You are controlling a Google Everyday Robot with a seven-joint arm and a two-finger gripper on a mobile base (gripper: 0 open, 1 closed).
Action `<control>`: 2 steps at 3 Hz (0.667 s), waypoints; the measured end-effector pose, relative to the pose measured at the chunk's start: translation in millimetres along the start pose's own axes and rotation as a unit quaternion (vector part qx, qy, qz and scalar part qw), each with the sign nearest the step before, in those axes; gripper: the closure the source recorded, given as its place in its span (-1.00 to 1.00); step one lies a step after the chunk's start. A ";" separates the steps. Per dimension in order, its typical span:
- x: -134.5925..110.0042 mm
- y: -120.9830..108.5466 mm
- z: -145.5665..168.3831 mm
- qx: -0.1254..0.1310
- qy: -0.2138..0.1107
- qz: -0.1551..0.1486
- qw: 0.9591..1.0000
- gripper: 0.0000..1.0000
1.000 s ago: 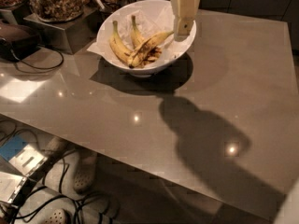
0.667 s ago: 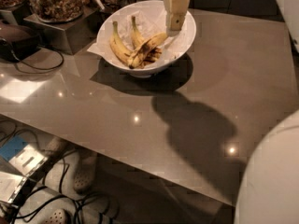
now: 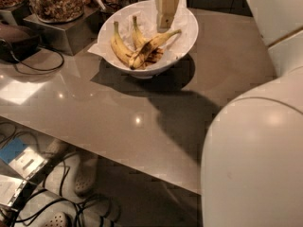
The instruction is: Pick banana from white bowl
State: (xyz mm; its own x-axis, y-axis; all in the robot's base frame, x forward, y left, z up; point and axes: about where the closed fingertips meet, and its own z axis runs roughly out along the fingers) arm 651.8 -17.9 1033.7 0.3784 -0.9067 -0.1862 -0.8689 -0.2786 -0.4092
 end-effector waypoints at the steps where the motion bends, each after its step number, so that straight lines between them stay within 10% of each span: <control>1: 5.0 -3.8 19.2 -0.014 0.002 0.008 1.000 -0.70; 2: 7.4 -4.7 36.7 -0.029 0.003 0.011 1.000 -0.62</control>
Offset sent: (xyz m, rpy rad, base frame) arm 0.0006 -0.0110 -0.0513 -0.1030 0.2026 -0.0025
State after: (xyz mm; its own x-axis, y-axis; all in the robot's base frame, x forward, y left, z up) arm 670.4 -11.7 1001.4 0.3572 -0.9145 -0.1900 -0.8942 -0.2760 -0.3525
